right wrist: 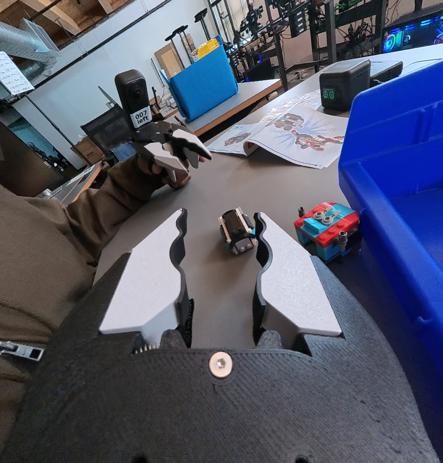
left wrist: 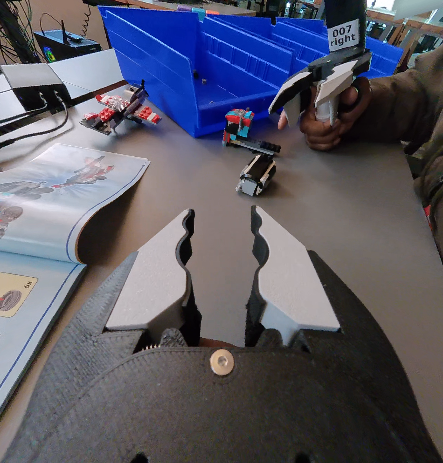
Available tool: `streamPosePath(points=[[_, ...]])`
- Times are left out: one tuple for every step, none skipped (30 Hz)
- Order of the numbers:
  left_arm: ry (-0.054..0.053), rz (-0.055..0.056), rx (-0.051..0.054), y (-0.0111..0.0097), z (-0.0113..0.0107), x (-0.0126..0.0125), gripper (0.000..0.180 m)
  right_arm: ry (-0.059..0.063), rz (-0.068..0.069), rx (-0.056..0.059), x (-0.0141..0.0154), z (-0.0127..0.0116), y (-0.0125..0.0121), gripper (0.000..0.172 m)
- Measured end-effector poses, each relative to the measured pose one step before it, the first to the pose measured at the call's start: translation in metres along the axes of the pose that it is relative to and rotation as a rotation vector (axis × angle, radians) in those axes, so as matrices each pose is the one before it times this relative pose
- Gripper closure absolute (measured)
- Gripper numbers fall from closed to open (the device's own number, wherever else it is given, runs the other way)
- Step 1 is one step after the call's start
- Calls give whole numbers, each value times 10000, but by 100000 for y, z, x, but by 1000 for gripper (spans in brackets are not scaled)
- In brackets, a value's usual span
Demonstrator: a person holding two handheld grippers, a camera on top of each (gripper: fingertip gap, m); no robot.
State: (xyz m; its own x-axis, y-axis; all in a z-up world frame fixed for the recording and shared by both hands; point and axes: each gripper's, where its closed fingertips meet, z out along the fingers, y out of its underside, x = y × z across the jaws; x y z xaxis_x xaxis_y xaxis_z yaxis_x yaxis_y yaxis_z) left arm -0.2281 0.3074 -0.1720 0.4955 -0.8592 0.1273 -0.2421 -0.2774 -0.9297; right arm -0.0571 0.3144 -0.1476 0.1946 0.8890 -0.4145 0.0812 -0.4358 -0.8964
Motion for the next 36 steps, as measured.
streamPosePath(points=[[-52,-10,-46,56,71,-81,133,26,-19,4,9,-25,-5,117],[-42,11,-100,132,130,-44,133,59,-43,-30,14,-52,36,117],[-52,32,-129,167,157,-35,132,115,-82,-55,52,-75,68,117],[-58,50,-101,111,169,-8,132,166,-139,-52,46,-137,26,116],[-17,57,-23,-26,166,85,131,201,-196,-54,18,-184,16,116],[32,39,44,-149,209,196,131,204,-206,-52,-28,-193,-57,116],[43,20,51,-178,264,233,131,173,-178,-30,-111,-199,-138,116],[87,18,16,-148,355,334,130,156,-147,-2,-137,-232,-232,115],[108,26,-46,-72,432,394,130,187,-122,0,-56,-262,-219,115],[49,39,-122,19,499,335,129,203,-98,-18,46,-287,-139,115],[21,52,-162,82,523,326,127,218,-52,-58,154,-315,-12,115],[54,59,-176,103,516,407,126,174,-42,-74,172,-345,67,115],[58,82,-155,73,495,463,125,200,-31,-60,306,-376,108,115],[73,89,-85,-53,463,479,124,231,2,-82,446,-382,184,115],[106,53,-10,-167,443,503,123,167,43,-124,437,-338,253,115],[112,34,34,-261,462,477,123,95,83,-145,378,-284,279,115],[85,41,15,-249,520,381,123,83,91,-209,381,-177,377,115],[-15,42,-42,-181,566,181,123,80,55,-275,361,-55,437,115],[-133,35,-118,-90,606,-59,123,53,7,-293,259,56,446,115],[-198,48,-178,2,605,-181,123,24,-28,-267,149,131,394,114],[-158,90,-203,42,570,-107,122,21,-38,-206,61,140,332,114],[-111,118,-160,-3,499,-12,122,29,-28,-183,44,157,324,114],[-65,97,-125,-30,419,29,121,34,-33,-201,42,185,373,114],[-44,56,-105,-46,355,18,121,16,-63,-197,-1,212,346,114],[-6,38,-108,-23,329,56,121,29,-81,-172,13,214,283,113],[11,68,-116,9,280,88,121,41,-82,-154,49,220,238,113],[2,95,-99,8,248,87,121,37,-69,-163,58,240,247,112],[0,57,-81,-8,221,33,121,27,-49,-168,65,254,239,111],[2,12,-109,63,185,18,121,23,-33,-159,75,256,230,111],[-17,9,-135,130,150,-12,121,12,-17,-151,64,262,197,110],[-50,1,-108,103,131,-60,121,-5,-3,-154,33,271,212,110],[-43,7,-83,63,101,-28,121,-29,-3,-146,-8,274,199,109],[-54,42,-112,121,103,-18,121,-42,-20,-154,-88,226,165,109],[-53,55,-129,138,110,8,122,-41,-51,-103,-122,166,75,109],[-22,67,-95,95,105,73,123,-60,-34,-63,-179,128,34,109],[-13,66,-58,57,80,73,124,-88,-10,-85,-210,136,77,109]])
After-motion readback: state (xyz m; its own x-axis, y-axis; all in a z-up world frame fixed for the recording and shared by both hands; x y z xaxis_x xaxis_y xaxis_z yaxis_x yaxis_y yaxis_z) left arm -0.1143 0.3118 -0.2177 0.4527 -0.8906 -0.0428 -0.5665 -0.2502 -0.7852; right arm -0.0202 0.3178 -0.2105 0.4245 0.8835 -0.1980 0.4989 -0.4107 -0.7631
